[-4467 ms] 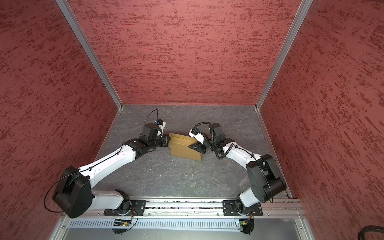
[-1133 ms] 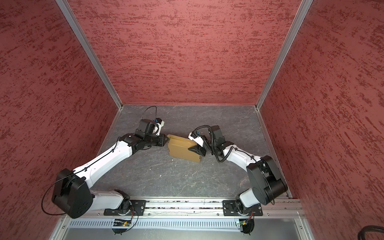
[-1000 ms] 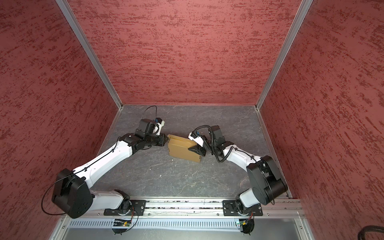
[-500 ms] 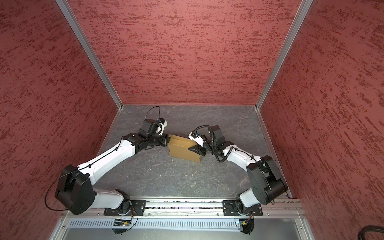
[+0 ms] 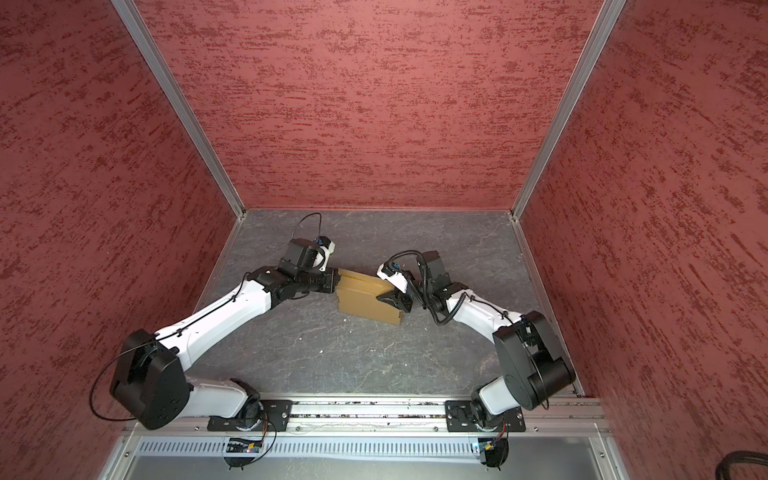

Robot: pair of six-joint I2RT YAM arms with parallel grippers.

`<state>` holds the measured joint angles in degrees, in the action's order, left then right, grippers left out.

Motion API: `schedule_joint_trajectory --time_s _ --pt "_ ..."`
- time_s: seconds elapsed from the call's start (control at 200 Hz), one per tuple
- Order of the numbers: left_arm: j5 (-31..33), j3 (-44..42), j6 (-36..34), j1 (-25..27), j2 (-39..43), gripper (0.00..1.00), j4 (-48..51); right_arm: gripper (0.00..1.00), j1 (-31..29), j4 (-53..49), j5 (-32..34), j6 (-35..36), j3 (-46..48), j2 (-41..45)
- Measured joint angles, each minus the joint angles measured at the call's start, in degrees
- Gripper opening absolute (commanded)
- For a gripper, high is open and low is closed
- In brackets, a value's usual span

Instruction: Fold the paper box

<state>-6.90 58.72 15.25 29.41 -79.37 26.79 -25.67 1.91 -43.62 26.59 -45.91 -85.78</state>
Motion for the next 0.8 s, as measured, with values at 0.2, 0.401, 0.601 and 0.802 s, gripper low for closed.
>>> schedule_joint_trajectory --time_s 0.2,0.401,0.601,0.802 --pt "2.5 -1.0 0.9 1.2 0.3 0.0 -1.5 0.26 0.0 0.0 0.0 -0.3 -0.1 -0.1" --pt "5.7 -1.7 1.0 2.6 0.6 0.0 -2.5 0.26 0.0 0.0 0.0 -0.3 -0.1 -0.1" --pt "7.8 -2.3 1.0 3.5 0.7 0.0 -3.3 0.26 0.0 0.0 0.0 -0.5 -0.2 -0.2" --pt "9.2 -3.8 1.2 4.2 1.6 0.0 -5.0 0.26 0.0 0.0 0.0 -0.4 -0.2 -0.2"
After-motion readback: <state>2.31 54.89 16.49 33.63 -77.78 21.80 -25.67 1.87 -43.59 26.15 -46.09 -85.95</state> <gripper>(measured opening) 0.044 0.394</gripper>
